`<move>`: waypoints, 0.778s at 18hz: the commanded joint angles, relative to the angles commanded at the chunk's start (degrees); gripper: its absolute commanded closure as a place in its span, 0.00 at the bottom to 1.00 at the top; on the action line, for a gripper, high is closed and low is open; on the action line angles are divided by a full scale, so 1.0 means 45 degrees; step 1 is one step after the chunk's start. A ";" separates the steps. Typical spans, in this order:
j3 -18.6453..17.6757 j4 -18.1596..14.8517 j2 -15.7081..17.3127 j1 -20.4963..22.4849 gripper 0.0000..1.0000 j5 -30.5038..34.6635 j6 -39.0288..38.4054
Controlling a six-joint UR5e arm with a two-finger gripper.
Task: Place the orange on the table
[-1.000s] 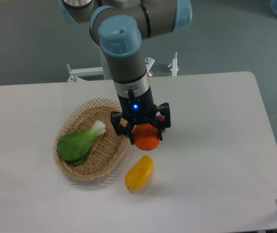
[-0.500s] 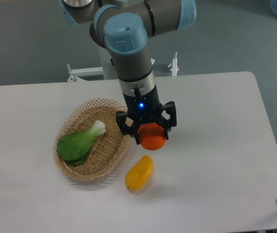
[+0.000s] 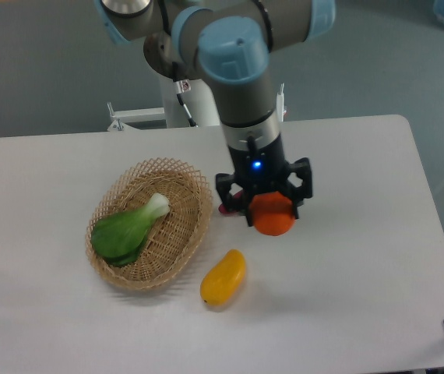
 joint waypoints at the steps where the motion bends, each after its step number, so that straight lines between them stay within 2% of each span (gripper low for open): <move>1: -0.0001 0.0020 -0.0059 0.0234 0.24 0.0000 0.0333; 3: 0.0135 0.0078 -0.0486 0.0781 0.24 0.0000 0.1366; 6: 0.0175 0.0195 -0.1073 0.1153 0.24 0.0000 0.1995; 14: 0.0156 0.0196 -0.2539 0.1408 0.22 -0.0254 0.1859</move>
